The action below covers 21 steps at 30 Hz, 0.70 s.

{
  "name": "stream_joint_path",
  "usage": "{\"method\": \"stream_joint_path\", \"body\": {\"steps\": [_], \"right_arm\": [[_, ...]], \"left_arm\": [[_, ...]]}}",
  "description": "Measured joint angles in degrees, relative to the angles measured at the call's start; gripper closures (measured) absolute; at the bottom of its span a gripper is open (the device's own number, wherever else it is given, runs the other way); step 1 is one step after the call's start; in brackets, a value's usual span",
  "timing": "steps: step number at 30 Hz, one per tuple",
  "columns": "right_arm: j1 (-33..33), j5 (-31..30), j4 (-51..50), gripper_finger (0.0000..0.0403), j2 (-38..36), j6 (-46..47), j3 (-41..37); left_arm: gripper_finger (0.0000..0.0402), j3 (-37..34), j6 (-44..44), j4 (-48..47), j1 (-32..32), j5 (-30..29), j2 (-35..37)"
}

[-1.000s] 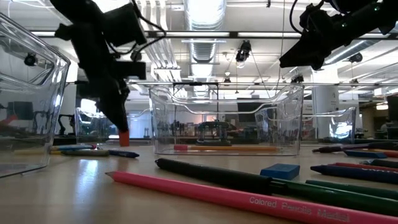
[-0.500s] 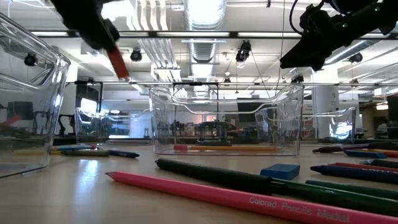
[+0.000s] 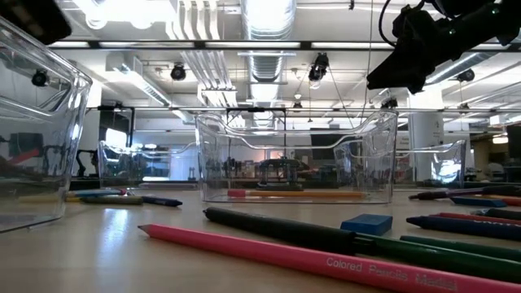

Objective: Sort crayons/erasers/pens/pencils in bins
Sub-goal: Put the orange eraser into the bottom left transparent bin, then put the violet pen into the top left transparent bin

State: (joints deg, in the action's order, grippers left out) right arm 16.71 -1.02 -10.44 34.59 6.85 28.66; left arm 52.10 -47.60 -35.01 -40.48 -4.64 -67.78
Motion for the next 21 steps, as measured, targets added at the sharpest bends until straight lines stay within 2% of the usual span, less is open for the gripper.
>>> {"method": "stream_joint_path", "body": {"steps": [4, 6, 13, 17, 21], "right_arm": [[0.0, 0.0, 0.06, 0.0259, 0.0, 0.24, -0.01], [0.0, 0.0, 0.04, 0.0259, 0.0, 0.24, 0.01], [0.0, 0.0, 0.02, 0.0259, 0.0, 0.04, -0.1], [0.0, 0.0, 0.02, 0.0259, 0.0, 0.02, -0.1], [0.0, 0.07, 0.01, 0.0259, -0.07, 0.36, -0.09]], "left_arm": [[0.0401, 0.0, -8.61, 0.24, -0.52, 3.32, -3.5], [0.0395, 0.0, -9.22, 0.79, -0.52, 4.53, -4.61], [0.0322, 0.0, -8.62, 1.4, -0.05, 4.53, -5.01], [0.0288, 0.0, -7.13, 1.38, 0.63, 2.36, -3.75], [0.0275, 0.21, -2.57, 1.4, 2.81, -2.1, -0.59]]}}
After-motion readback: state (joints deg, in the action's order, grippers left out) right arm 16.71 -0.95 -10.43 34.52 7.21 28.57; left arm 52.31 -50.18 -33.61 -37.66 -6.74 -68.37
